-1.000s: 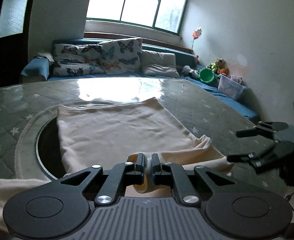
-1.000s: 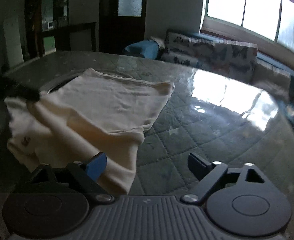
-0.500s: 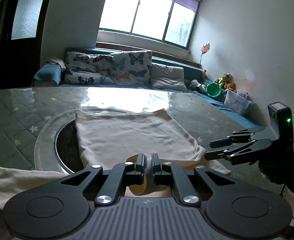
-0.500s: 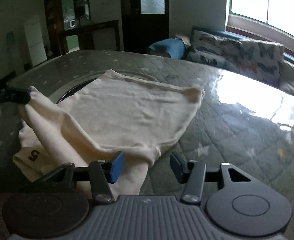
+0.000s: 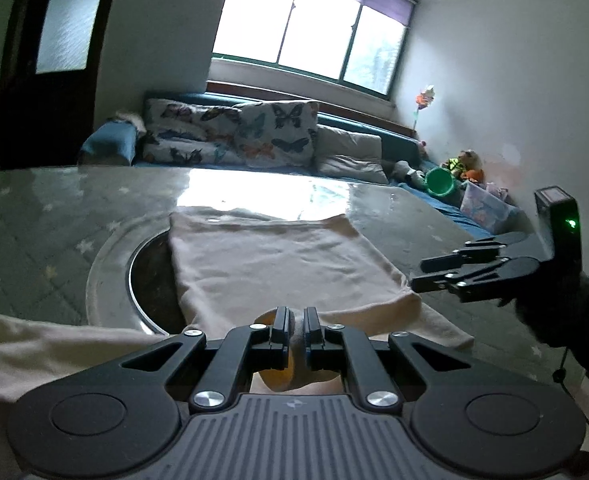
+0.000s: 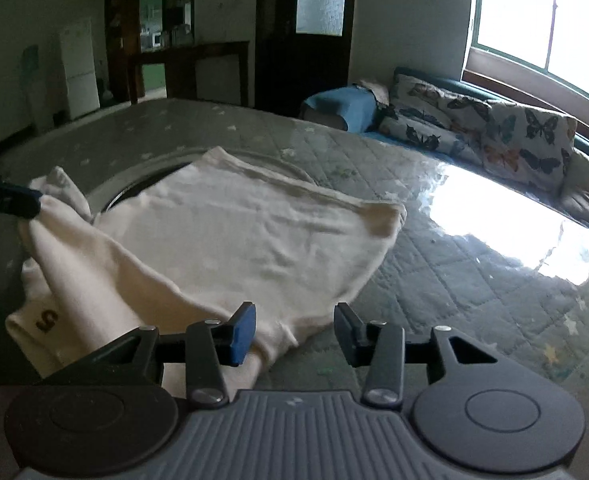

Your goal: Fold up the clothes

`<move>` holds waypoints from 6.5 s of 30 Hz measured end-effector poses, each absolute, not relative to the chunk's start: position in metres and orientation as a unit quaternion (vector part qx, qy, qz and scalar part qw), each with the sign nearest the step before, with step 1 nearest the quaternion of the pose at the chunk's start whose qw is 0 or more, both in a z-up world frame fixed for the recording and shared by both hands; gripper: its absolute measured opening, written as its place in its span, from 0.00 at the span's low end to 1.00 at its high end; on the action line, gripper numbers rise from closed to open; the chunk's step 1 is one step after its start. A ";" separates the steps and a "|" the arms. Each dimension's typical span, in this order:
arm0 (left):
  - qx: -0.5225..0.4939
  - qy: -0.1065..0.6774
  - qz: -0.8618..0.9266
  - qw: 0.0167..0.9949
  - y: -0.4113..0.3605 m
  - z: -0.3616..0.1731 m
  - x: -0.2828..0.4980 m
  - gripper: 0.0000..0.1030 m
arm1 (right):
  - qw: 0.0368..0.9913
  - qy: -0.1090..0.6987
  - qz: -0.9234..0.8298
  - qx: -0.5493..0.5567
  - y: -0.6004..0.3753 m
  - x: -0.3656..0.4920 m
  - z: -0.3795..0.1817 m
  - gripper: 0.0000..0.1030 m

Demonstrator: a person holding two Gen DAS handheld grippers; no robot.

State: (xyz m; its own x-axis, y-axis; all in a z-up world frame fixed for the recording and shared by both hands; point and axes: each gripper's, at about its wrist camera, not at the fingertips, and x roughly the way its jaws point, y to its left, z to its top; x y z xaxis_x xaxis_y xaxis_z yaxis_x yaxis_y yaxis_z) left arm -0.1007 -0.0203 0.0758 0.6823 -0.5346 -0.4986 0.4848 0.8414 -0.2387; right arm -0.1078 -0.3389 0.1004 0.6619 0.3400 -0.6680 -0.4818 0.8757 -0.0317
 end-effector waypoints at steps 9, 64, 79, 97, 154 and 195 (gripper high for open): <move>-0.037 0.274 -0.286 0.917 -0.025 0.081 -0.101 0.08 | 0.894 0.326 0.261 -0.164 -0.326 -0.121 0.095 0.35; -0.002 0.216 -0.341 0.915 -0.085 0.129 -0.064 0.08 | 0.888 0.299 0.330 -0.114 -0.346 -0.166 0.108 0.52; 0.013 0.155 -0.412 0.898 -0.136 0.169 -0.068 0.08 | 0.937 0.210 0.145 -0.240 -0.307 -0.198 0.093 0.25; 0.059 0.318 -0.349 0.880 -0.093 0.051 -0.074 0.10 | 0.916 0.294 0.173 -0.212 -0.345 -0.220 0.083 0.26; -0.003 0.375 -0.273 0.886 -0.051 0.034 -0.070 0.13 | 0.923 0.305 0.233 -0.003 -0.357 -0.126 0.091 0.35; -0.084 0.298 0.106 0.945 0.071 0.042 -0.078 0.29 | 0.898 0.304 0.301 -0.105 -0.297 -0.133 0.077 0.48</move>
State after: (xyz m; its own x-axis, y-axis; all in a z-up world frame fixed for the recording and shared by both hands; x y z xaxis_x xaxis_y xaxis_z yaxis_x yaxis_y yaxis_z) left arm -0.0777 0.0707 0.0423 0.8007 0.1494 -0.5802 -0.2496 0.9635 -0.0964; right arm -0.1333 -0.2970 0.0769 0.6342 0.4768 -0.6087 -0.6042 0.7968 -0.0052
